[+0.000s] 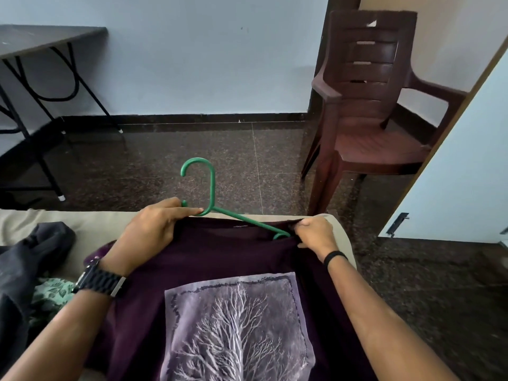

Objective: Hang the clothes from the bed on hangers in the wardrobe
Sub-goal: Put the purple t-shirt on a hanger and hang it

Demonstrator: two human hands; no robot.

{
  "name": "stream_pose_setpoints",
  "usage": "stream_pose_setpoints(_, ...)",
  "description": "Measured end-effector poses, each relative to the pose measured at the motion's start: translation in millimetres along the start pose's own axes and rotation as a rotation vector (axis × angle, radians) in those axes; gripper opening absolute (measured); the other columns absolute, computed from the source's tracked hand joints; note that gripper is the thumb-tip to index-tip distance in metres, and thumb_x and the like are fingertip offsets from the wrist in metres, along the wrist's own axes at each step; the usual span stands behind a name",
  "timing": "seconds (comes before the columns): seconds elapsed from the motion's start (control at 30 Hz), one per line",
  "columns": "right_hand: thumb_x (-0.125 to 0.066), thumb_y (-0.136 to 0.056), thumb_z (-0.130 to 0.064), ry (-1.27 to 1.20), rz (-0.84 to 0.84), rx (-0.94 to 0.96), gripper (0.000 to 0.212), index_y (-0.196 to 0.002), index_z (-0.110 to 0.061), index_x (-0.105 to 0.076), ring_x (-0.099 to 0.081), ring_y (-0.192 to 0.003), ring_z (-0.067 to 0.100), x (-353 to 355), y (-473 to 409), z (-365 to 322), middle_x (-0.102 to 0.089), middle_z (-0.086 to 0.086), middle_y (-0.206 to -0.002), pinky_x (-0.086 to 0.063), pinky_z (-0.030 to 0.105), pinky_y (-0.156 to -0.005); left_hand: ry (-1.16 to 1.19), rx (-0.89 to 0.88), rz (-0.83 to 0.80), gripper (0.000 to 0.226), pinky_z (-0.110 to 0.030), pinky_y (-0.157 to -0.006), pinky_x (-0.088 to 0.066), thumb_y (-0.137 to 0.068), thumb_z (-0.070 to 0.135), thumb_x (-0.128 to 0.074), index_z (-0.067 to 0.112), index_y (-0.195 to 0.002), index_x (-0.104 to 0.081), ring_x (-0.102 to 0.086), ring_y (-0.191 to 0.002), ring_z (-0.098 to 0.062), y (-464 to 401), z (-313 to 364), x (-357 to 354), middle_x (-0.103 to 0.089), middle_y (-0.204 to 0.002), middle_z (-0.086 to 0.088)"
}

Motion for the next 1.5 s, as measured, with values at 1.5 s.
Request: stream_pose_setpoints(1.5,-0.062,-0.091,-0.034,0.250,0.372,0.882,0.025,-0.114,-0.023,-0.065,-0.056,-0.097,0.007,240.0,134.3,-243.8,-0.061,-0.009,-0.105,-0.041,0.021,-0.089,0.277,-0.160,0.694,0.044,-0.014,-0.080,-0.045,-0.090,0.003,-0.058,0.046,-0.092,-0.062,-0.065,-0.085,0.000,-76.2,120.2,218.4,-0.067,-0.081,0.023)
Point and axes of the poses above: each hand's wrist, its own y-axis away from the middle knuckle, its own x-axis out of the back of the hand, z = x × y, the point moved 8 cm from there along -y, towards the middle knuckle
